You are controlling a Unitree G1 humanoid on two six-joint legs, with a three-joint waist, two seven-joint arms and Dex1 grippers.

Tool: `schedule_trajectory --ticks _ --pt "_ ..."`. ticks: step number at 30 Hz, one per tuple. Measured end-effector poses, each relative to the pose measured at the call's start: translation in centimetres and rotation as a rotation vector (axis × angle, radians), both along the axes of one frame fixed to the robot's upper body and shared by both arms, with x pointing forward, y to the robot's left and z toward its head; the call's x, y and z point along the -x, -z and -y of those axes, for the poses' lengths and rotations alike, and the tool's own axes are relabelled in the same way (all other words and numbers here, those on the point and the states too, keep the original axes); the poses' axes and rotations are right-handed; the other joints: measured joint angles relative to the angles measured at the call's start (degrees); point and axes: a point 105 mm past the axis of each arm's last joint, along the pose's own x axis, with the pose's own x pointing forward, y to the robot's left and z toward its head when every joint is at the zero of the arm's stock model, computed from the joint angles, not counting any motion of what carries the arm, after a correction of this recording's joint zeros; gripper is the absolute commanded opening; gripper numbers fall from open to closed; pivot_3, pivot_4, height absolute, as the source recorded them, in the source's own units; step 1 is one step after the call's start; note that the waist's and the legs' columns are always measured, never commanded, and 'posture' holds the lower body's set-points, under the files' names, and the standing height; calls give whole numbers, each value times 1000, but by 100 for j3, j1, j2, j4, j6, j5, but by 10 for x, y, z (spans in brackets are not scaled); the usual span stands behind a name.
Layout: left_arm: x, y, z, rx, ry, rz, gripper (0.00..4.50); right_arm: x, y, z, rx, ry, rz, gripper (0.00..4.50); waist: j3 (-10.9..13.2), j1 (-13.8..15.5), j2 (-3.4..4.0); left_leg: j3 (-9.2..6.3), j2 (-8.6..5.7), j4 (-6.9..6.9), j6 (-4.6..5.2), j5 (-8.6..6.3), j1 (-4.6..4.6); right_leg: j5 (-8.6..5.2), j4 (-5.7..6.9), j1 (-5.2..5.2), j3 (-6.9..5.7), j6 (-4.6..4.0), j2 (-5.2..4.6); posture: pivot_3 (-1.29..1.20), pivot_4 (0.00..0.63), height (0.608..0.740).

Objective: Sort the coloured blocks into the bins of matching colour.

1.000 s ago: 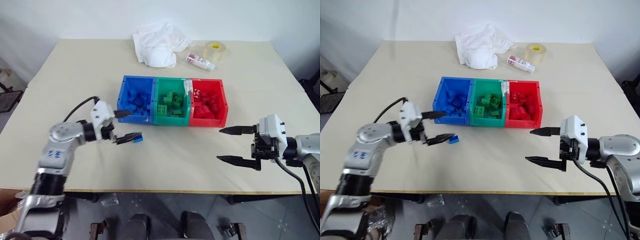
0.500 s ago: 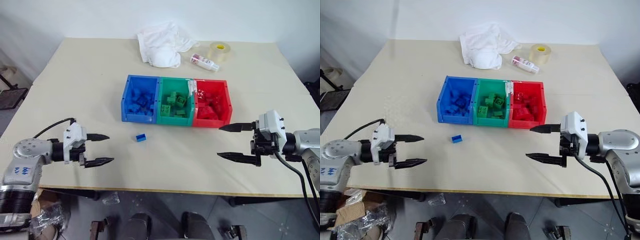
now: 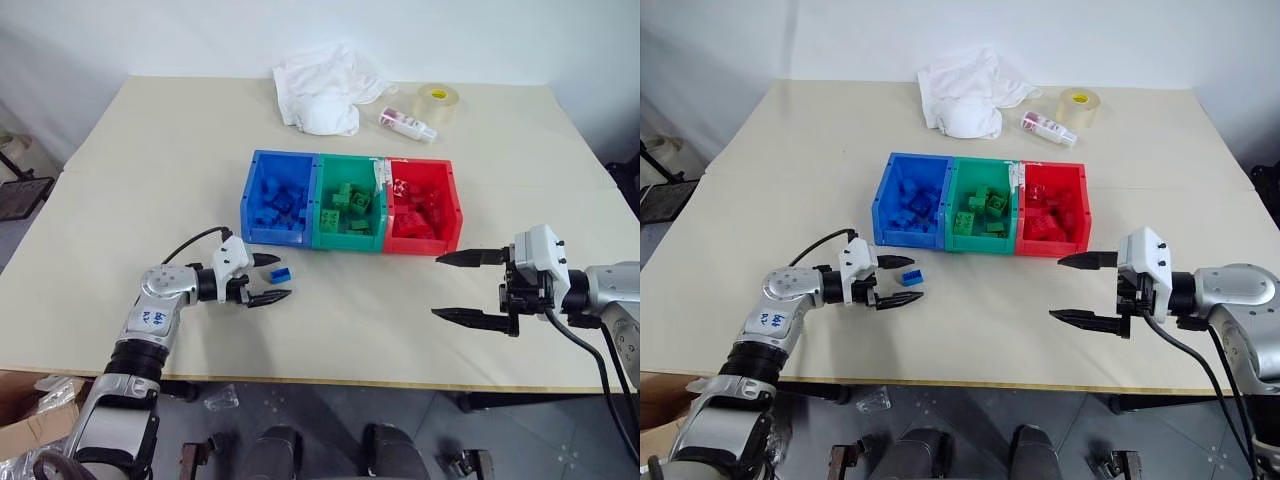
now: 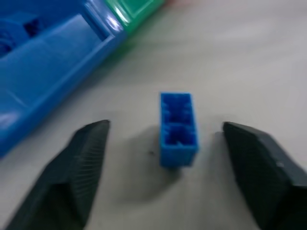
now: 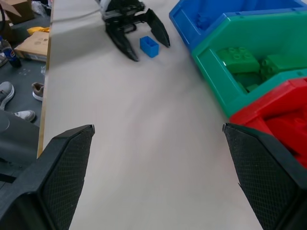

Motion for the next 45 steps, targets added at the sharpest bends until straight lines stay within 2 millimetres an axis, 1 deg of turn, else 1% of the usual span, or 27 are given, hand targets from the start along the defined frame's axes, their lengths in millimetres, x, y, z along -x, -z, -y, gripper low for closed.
schedule_trajectory --ticks 1,5,7,8,11,12,14,16,18,20,21,22,23,24,25,27,28,29,33,37,40,41,43,45 --pt "1 0 0 0 5 -3 2631 1 1 0 0 4 -3 4500 0 1 0 0 0 1 0 0 0 0 1 0 0 0 0 0 150 740" --pt "2 1 0 0 16 -8 1364 3 2 2 -1 18 -9 4500 0 -1 0 0 1 3 0 0 0 0 2 0 0 0 0 0 150 740" --pt "2 0 0 1 20 -11 629 3 2 4 -3 27 -7 4500 0 -1 0 0 1 3 0 0 0 0 1 0 1 0 0 0 150 740" --pt "2 0 0 5 20 -13 477 3 1 4 -3 30 -5 4500 0 -1 0 0 1 3 0 0 0 0 1 0 1 0 0 0 150 740" --pt "2 -5 0 29 20 -16 491 3 1 4 -4 33 -4 4500 0 2 0 -1 1 5 0 0 -1 0 2 0 1 0 0 0 150 740" --pt "1 -9 1 41 17 -13 491 3 1 4 -4 33 -3 4500 0 2 -1 -2 2 5 0 0 -2 0 2 0 1 0 0 0 150 740" --pt "-2 -23 4 68 12 15 491 3 1 4 -4 34 -3 4500 1 7 -1 -4 2 8 0 0 -3 0 2 0 0 0 0 0 150 740" --pt "-10 -45 5 109 -11 72 491 3 1 4 -4 35 -2 4500 1 11 -2 -6 1 10 0 0 -4 0 3 0 0 0 0 0 150 740" --pt "-24 -76 6 168 -70 140 491 2 0 4 -4 35 0 4500 1 20 -2 -10 0 16 0 0 -8 0 3 1 -2 0 0 0 150 740" --pt "-38 -100 4 204 -133 192 491 2 -1 4 -4 34 7 4500 1 11 -3 -9 -3 16 0 0 -7 1 4 1 -2 1 0 0 150 740" --pt "-44 -109 1 217 -165 212 491 1 -3 3 -4 32 14 4500 1 6 -2 -8 -4 15 0 0 -7 1 4 0 -2 1 0 0 150 740" --pt "-52 -113 -3 217 -202 216 491 0 -5 3 -4 32 22 4500 1 4 -2 -8 -10 13 0 0 -5 0 5 0 -4 1 1 0 150 740" --pt "-56 -112 -5 215 -224 212 841 0 -6 3 -4 31 25 4500 1 -3 -2 -6 -13 10 0 0 -4 0 5 -1 -5 1 2 0 150 740" --pt "-60 -108 -7 217 -244 201 1234 -1 -6 3 -4 32 27 4500 1 -12 -2 -4 -14 9 0 0 -4 0 6 -2 -5 1 2 0 150 740" --pt "-64 -101 -9 218 -262 182 1523 -1 -7 3 -4 33 28 4500 1 -16 -2 -4 -16 8 0 0 -4 0 5 -3 -6 1 3 0 150 740" --pt "-66 -88 -8 220 -271 143 2118 -2 -7 4 -5 35 32 4500 2 -12 -3 -4 -16 10 0 0 -6 1 6 -3 -8 1 3 0 150 740" --pt "-67 -86 -7 223 -264 140 2458 -3 -8 4 -7 36 36 4500 2 -11 -4 -4 -16 12 0 0 -8 1 6 -3 -8 1 3 0 150 740" --pt "-68 -87 -4 225 -254 141 2793 -4 -9 5 -10 41 39 4500 4 -8 -6 -5 -16 15 0 0 -8 1 6 -1 -9 1 3 0 150 740" --pt "-69 -91 -3 223 -239 163 4067 -8 -13 4 -33 54 63 4500 5 9 -8 -8 -13 19 0 0 -10 1 8 -1 -8 2 1 0 150 740" --pt "-61 -94 -2 228 -163 156 4067 -9 -13 5 -36 62 62 4500 5 -7 -8 -9 -10 18 0 -1 -13 1 8 -3 -10 1 2 0 150 740" --pt "-49 -105 -15 263 -138 171 4067 -9 -12 7 -38 67 61 4500 5 -35 -8 -9 2 16 0 -1 -12 1 8 -5 -9 1 2 0 150 740" --pt "-41 -105 -23 257 -137 159 4067 -10 -12 7 -40 70 60 4500 4 -77 -8 -8 4 11 0 -1 -11 1 9 -7 -7 1 2 0 150 740" --pt "-26 -99 -38 250 -135 108 4067 -13 -12 13 -50 93 52 4500 4 -141 -7 -10 4 5 0 -1 -4 0 16 -7 -6 1 1 0 150 740" --pt "-6 -90 -45 234 -86 57 4067 -15 -12 17 -57 104 47 4500 4 -157 -7 -11 5 2 0 -1 -2 0 15 -6 -3 0 0 0 150 740"
